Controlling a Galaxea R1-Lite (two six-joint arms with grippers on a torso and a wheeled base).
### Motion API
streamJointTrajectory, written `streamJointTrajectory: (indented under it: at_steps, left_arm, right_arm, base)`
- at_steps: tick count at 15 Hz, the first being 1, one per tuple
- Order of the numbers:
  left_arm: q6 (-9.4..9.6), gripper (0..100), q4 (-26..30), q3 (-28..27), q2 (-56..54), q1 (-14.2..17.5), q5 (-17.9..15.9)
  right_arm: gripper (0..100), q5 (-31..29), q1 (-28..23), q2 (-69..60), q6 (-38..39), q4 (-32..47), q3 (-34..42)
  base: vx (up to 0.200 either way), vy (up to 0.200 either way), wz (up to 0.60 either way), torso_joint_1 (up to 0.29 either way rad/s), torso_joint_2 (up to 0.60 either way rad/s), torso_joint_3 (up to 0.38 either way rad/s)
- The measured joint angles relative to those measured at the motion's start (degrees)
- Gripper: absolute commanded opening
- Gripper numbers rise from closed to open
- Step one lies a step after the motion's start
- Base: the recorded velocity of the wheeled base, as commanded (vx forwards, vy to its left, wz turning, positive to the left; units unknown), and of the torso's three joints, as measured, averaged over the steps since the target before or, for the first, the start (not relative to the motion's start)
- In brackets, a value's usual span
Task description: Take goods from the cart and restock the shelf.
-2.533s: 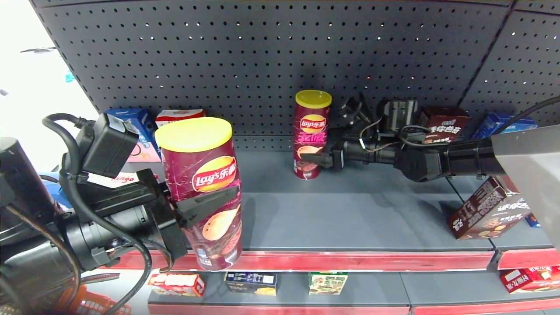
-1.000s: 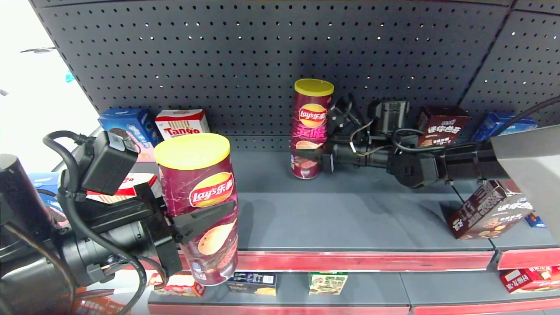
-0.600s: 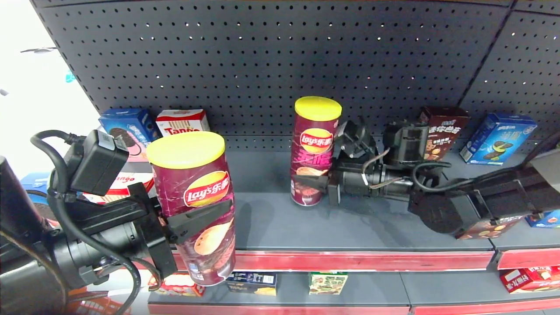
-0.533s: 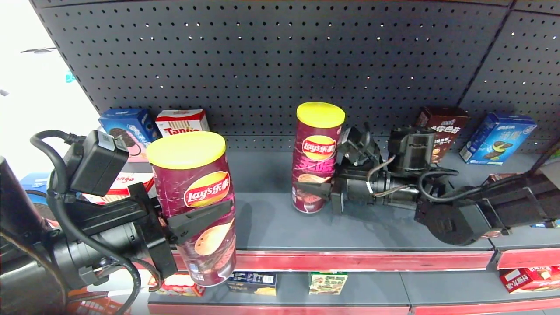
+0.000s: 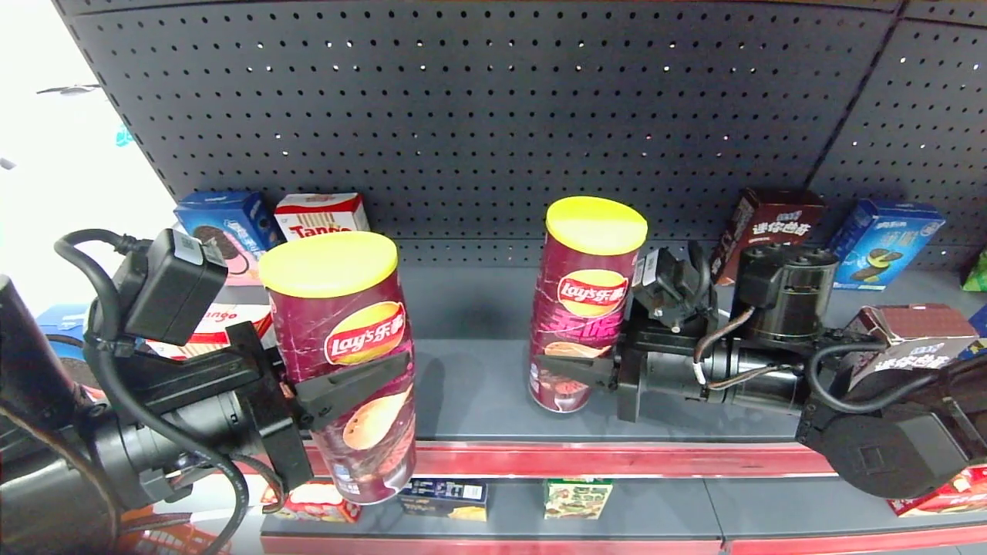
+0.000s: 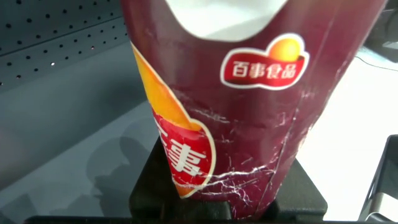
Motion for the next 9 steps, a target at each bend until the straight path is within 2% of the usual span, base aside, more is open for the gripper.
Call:
streamJointTrajectory:
  at_steps: [9]
  left_arm:
    - [0.0, 0, -0.02, -0.07, -0.05, 0.72, 0.02]
  right_arm:
    - [0, 0.63, -1.1, 4.33, -1.95, -0.9, 0.0]
  base:
    - [0.0, 0.0, 0.0, 0.0, 0.0, 0.0]
